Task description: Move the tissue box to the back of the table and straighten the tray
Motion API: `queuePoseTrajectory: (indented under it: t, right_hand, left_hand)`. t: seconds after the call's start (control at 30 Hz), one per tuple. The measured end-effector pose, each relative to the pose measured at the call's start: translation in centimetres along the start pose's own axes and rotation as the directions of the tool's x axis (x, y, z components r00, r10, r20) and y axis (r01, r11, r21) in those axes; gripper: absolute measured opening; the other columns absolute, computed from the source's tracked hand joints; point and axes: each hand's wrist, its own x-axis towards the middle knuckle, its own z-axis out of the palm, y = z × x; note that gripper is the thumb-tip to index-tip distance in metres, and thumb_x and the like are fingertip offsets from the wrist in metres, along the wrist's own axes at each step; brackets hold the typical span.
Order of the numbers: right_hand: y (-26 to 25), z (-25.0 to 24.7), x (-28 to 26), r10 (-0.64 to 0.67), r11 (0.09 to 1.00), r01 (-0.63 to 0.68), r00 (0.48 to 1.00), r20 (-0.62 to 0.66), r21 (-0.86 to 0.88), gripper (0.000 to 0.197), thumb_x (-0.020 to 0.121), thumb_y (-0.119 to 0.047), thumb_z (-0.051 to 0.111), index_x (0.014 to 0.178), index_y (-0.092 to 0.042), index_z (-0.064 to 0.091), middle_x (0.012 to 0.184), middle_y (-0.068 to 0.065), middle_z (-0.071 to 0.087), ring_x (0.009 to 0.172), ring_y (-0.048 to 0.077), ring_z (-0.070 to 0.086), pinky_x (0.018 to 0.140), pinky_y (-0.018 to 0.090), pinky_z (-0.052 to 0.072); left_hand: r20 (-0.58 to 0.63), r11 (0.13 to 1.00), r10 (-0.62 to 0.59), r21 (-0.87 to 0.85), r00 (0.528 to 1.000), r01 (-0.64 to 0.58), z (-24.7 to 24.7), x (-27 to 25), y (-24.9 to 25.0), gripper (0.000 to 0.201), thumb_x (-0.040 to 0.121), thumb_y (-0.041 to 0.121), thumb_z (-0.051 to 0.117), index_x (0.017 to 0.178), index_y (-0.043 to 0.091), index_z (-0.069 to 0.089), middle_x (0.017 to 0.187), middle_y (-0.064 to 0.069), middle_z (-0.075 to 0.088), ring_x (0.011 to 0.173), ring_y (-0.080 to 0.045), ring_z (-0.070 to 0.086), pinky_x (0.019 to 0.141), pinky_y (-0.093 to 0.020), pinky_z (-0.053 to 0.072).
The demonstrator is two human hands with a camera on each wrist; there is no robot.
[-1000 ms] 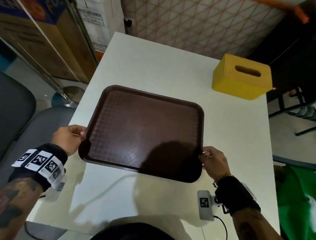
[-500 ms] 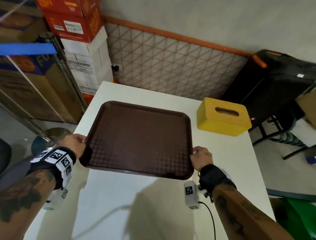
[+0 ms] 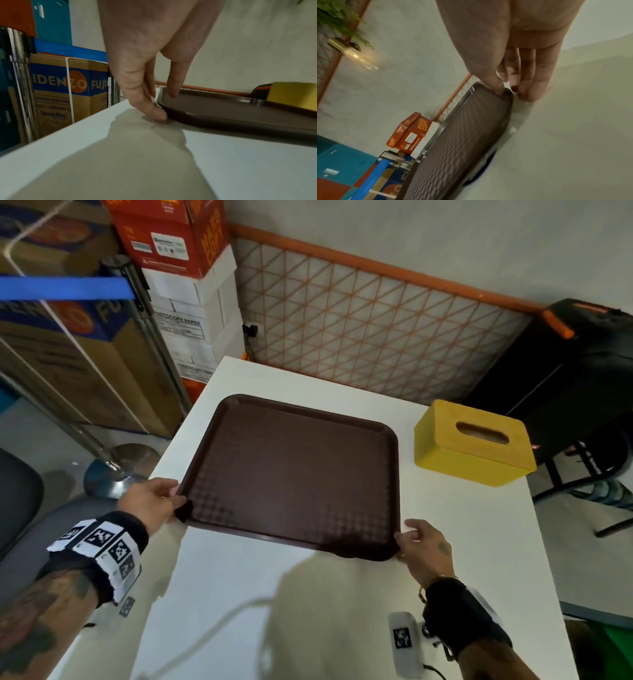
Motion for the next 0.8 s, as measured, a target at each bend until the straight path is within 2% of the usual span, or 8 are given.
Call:
queuePoseTrajectory:
  t: [0.07, 0.13, 0.33, 0.47, 0.57, 0.7, 0.77, 0.8]
  right_hand:
    - [1.2, 0.2, -1.3, 0.005, 0.995, -0.007, 1.000, 0.024, 0.098, 0.021, 0.086, -0.004, 0.059, 0.106, -0.004, 0.066, 0.065, 0.009, 0.060, 0.061, 0.025, 0.066, 0.066, 0.037, 0.062]
    - [1.5, 0.4, -2.0, 0.001, 0.987, -0.001, 1.000, 0.002, 0.162, 0.020, 0.087, 0.000, 0.056, 0.103, -0.005, 0.067, 0.067, 0.015, 0.062, 0.058, 0.027, 0.064, 0.055, 0.025, 0.060]
    - [0.4, 1.7, -0.4, 0.080, 0.977, -0.072, 0.996, -0.031, 0.203, 0.020, 0.086, 0.001, 0.059, 0.103, -0.007, 0.067, 0.053, 0.004, 0.065, 0.054, 0.023, 0.065, 0.077, 0.043, 0.061]
    - [-1.1, 2.1, 1.7, 0.125, 0.982, -0.118, 0.991, -0.039, 0.150, 0.022, 0.085, -0.001, 0.060, 0.104, -0.008, 0.067, 0.074, 0.019, 0.070, 0.065, 0.031, 0.066, 0.080, 0.040, 0.059]
    - [-1.8, 2.5, 2.8, 0.135, 0.981, -0.128, 0.990, -0.039, 0.147, 0.025, 0.085, 0.001, 0.061, 0.109, -0.003, 0.065, 0.096, 0.022, 0.071, 0.082, 0.037, 0.068, 0.087, 0.047, 0.057]
    - [-2.1, 2.6, 3.4, 0.169, 0.977, -0.162, 0.985, -0.039, 0.136, 0.023, 0.089, -0.003, 0.060, 0.111, -0.005, 0.065, 0.106, 0.023, 0.070, 0.075, 0.031, 0.060, 0.080, 0.040, 0.057]
    - [-1.9, 2.5, 3.5, 0.175, 0.977, -0.170, 0.984, -0.031, 0.133, 0.028, 0.087, -0.004, 0.062, 0.115, -0.005, 0.065, 0.108, 0.022, 0.069, 0.077, 0.030, 0.058, 0.087, 0.043, 0.056]
    - [-2.0, 2.3, 3.3, 0.170, 0.980, -0.166, 0.985, -0.029, 0.106, 0.030, 0.087, -0.007, 0.061, 0.117, -0.007, 0.064, 0.110, 0.019, 0.069, 0.083, 0.029, 0.059, 0.093, 0.046, 0.055]
  left_hand:
    - [0.049, 0.983, -0.068, -0.165, 0.996, 0.075, 0.0, -1.1, -1.2, 0.032, 0.078, -0.004, 0.063, 0.109, 0.004, 0.060, 0.097, -0.021, 0.065, 0.078, -0.035, 0.068, 0.069, -0.038, 0.060]
    - [0.031, 0.962, -0.082, -0.258, 0.996, 0.087, 0.6, -1.6, -1.5, 0.029, 0.080, -0.013, 0.055, 0.104, 0.003, 0.058, 0.088, -0.022, 0.062, 0.057, -0.027, 0.068, 0.056, -0.027, 0.058]
    - [-0.007, 0.915, -0.124, -0.388, 0.992, 0.112, 1.7, -0.4, 0.5, 0.033, 0.081, -0.014, 0.053, 0.112, -0.005, 0.057, 0.098, -0.023, 0.060, 0.081, -0.040, 0.060, 0.045, -0.021, 0.055]
    - [0.066, 0.916, -0.105, -0.382, 0.992, 0.122, 2.3, 0.6, 2.7, 0.037, 0.084, -0.014, 0.048, 0.119, -0.005, 0.052, 0.105, -0.018, 0.058, 0.068, -0.024, 0.063, 0.041, -0.014, 0.050]
    - [0.074, 0.874, -0.203, -0.436, 0.976, 0.215, 2.6, 1.1, 3.9, 0.036, 0.085, -0.016, 0.044, 0.118, -0.003, 0.052, 0.114, -0.022, 0.054, 0.090, -0.033, 0.060, 0.039, -0.020, 0.052]
    - [0.106, 0.873, -0.202, -0.431, 0.974, 0.228, 2.5, 0.8, 4.8, 0.046, 0.084, -0.016, 0.043, 0.129, -0.008, 0.043, 0.125, -0.032, 0.052, 0.097, -0.034, 0.050, 0.040, -0.019, 0.051]
    - [0.103, 0.847, -0.212, -0.476, 0.972, 0.236, 2.4, 0.2, 5.1, 0.048, 0.083, -0.017, 0.045, 0.130, -0.007, 0.042, 0.131, -0.032, 0.049, 0.097, -0.033, 0.050, 0.048, -0.021, 0.055]
    - [0.106, 0.844, -0.225, -0.475, 0.969, 0.248, 2.2, -0.5, 5.4, 0.049, 0.083, -0.018, 0.045, 0.131, -0.007, 0.041, 0.128, -0.032, 0.050, 0.097, -0.034, 0.051, 0.061, -0.026, 0.058]
